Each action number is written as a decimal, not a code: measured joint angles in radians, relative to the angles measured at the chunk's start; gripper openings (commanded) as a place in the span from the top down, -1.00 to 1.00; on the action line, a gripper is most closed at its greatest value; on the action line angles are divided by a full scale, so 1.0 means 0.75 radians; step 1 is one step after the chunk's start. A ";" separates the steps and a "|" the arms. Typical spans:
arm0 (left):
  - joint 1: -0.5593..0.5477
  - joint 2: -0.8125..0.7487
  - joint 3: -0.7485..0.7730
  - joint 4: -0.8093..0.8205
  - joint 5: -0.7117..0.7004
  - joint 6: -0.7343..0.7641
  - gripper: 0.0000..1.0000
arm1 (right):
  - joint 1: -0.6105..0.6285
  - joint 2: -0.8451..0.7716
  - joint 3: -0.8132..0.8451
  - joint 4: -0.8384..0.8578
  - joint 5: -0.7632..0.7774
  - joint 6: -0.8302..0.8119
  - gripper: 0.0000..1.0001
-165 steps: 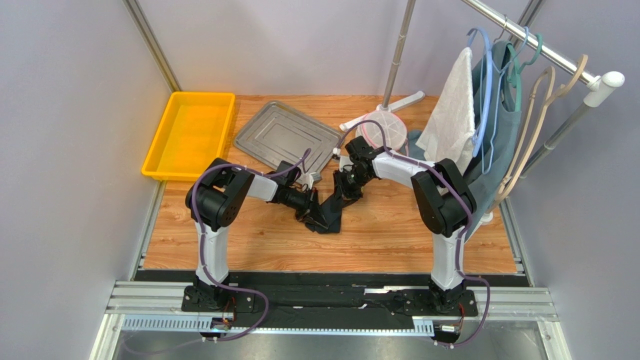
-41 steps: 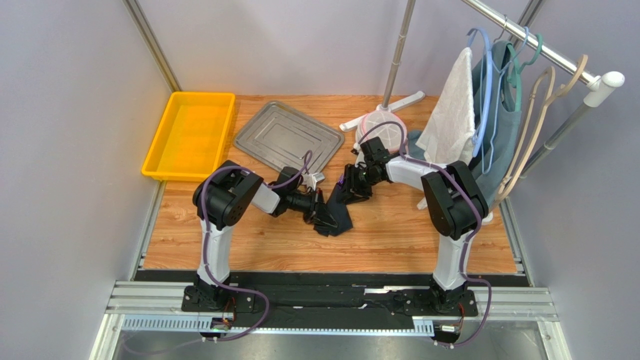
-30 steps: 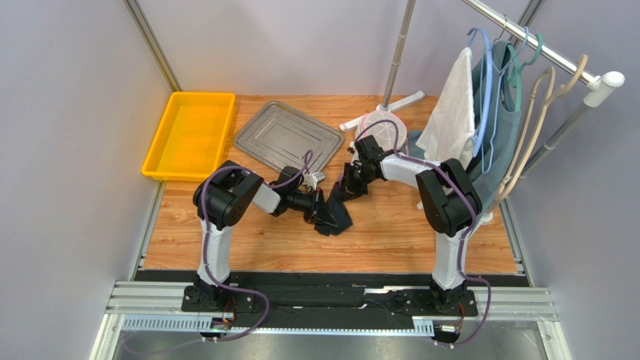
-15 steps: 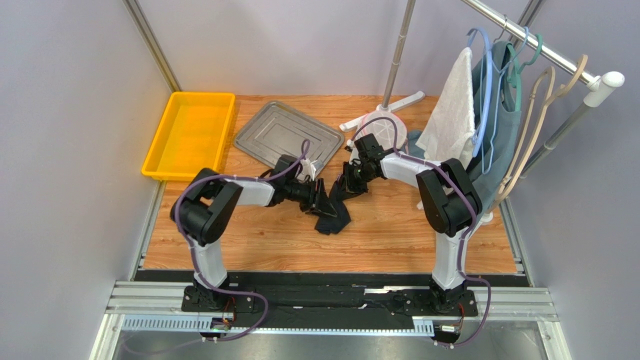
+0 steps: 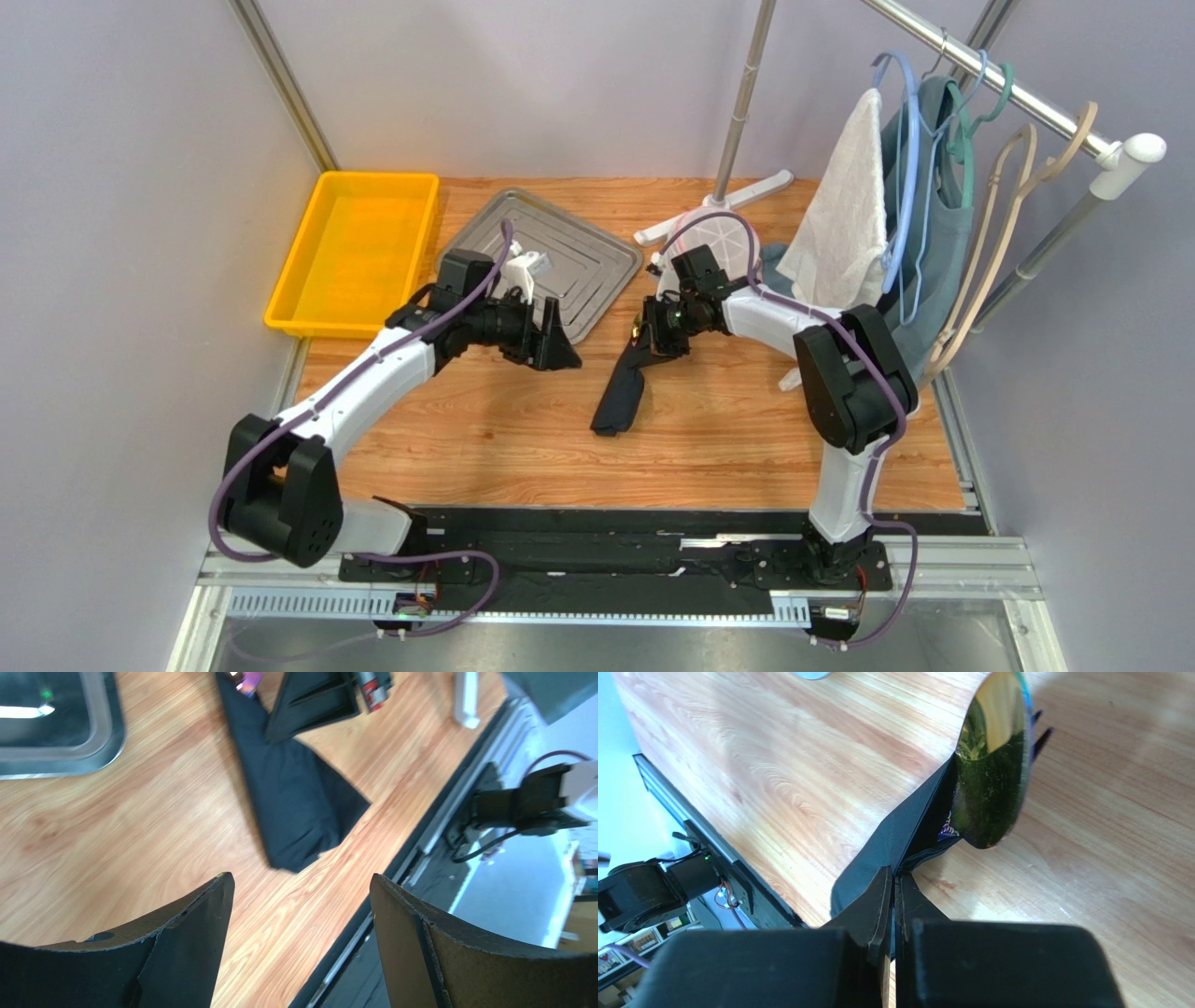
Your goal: Place the utensils on the paper napkin and roll it up
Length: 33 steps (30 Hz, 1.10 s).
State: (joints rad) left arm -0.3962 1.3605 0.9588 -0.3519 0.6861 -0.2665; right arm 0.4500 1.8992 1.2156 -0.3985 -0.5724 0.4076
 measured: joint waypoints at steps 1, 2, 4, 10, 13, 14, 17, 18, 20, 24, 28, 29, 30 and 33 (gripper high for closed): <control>0.005 -0.018 0.000 -0.025 -0.018 0.022 -0.62 | 0.000 -0.007 0.000 0.002 -0.004 -0.002 1.00; 0.010 -0.039 0.000 -0.061 -0.044 0.050 -0.62 | -0.001 -0.016 0.000 0.004 -0.009 -0.005 1.00; 0.018 -0.072 0.000 -0.107 -0.096 0.076 -0.64 | -0.001 -0.033 0.000 0.009 -0.017 -0.009 1.00; 0.043 -0.223 -0.058 -0.046 -0.217 0.085 -0.98 | -0.001 -0.089 0.000 0.010 -0.043 -0.039 1.00; 0.060 -0.344 -0.156 0.051 -0.231 0.085 -0.98 | -0.001 -0.112 0.000 0.008 -0.066 -0.065 1.00; 0.069 -0.373 -0.172 0.063 -0.221 0.086 -0.98 | 0.000 -0.121 0.001 0.003 -0.075 -0.077 1.00; 0.126 -0.403 -0.176 0.108 -0.101 0.085 -0.98 | 0.003 -0.164 0.006 -0.018 -0.107 -0.117 1.00; 0.159 -0.407 -0.182 0.141 -0.040 0.072 -0.98 | 0.005 -0.183 0.017 -0.038 -0.125 -0.135 1.00; 0.221 -0.421 -0.198 0.207 0.056 0.044 -0.98 | 0.014 -0.211 0.042 -0.062 -0.148 -0.166 1.00; 0.262 -0.463 -0.212 0.291 0.227 0.017 -0.97 | 0.056 -0.305 0.121 -0.159 -0.195 -0.261 1.00; 0.262 -0.546 -0.236 0.380 0.360 -0.037 -0.71 | 0.106 -0.394 0.227 -0.276 -0.235 -0.356 1.00; 0.262 -0.569 -0.247 0.412 0.390 -0.062 -0.67 | 0.123 -0.412 0.271 -0.313 -0.242 -0.384 1.00; 0.262 -0.587 -0.257 0.437 0.409 -0.082 -0.58 | 0.135 -0.428 0.303 -0.339 -0.245 -0.407 1.00; 0.262 -0.640 -0.302 0.500 0.450 -0.148 -0.55 | 0.183 -0.489 0.379 -0.409 -0.247 -0.485 1.00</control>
State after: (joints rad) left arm -0.1997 0.8803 0.7322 0.0235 1.0237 -0.3775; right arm 0.5873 1.5322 1.4998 -0.7055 -0.7578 0.0437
